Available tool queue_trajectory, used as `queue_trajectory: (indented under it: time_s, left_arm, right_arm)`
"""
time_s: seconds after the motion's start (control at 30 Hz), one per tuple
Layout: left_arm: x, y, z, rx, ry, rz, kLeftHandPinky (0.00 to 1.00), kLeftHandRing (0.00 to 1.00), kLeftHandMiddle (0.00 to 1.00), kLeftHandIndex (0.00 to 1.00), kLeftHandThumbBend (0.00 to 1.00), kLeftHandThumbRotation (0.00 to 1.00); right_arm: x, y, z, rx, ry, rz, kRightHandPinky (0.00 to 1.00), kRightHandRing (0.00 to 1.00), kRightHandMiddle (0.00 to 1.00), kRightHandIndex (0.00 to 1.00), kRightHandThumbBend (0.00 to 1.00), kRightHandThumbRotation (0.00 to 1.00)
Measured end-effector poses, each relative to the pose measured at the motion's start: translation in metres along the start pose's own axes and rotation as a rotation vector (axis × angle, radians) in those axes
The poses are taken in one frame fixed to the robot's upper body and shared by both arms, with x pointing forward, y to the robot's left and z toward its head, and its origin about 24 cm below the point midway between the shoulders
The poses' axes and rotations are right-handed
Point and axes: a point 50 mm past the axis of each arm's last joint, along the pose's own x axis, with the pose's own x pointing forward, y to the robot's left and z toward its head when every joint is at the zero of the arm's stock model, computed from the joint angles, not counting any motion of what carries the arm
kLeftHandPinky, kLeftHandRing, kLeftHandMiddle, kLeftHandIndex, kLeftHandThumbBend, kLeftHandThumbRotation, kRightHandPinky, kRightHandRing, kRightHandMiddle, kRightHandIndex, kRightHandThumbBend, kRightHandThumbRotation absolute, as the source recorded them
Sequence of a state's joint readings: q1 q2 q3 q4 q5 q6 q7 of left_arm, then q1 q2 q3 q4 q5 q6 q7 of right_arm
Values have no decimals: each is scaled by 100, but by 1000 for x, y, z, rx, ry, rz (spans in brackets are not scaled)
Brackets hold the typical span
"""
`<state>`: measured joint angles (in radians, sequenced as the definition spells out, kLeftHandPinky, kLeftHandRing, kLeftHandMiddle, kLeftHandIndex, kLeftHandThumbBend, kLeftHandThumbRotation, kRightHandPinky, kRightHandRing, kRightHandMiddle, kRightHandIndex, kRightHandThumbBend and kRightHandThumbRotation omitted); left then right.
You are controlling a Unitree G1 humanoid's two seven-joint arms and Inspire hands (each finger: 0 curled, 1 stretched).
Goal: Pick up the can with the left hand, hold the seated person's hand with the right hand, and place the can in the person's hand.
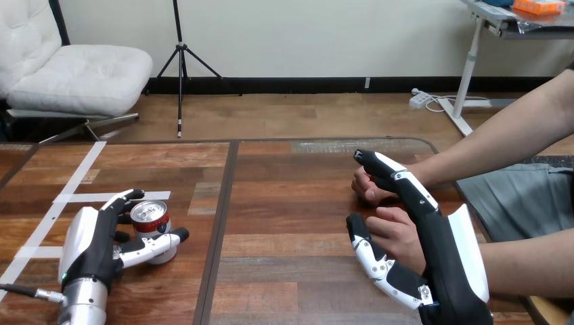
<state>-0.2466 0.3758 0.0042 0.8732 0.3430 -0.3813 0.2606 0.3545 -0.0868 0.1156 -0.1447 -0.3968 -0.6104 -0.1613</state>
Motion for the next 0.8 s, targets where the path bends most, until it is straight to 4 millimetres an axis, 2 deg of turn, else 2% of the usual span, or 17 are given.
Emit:
queue_trajectory:
  time_s: [0.33,0.8]
  left_arm:
    - [-2,0,-1,-10,-21,39,59,70,72,72,82,22]
    - [-3,-4,-5,1,-10,53,51,66,70,68,82,20]
  right_arm:
    - [-1,0,0,1,3,5,84,85,84,82,26,0]
    - [-2,0,0,0,8,7,85,86,84,82,26,0]
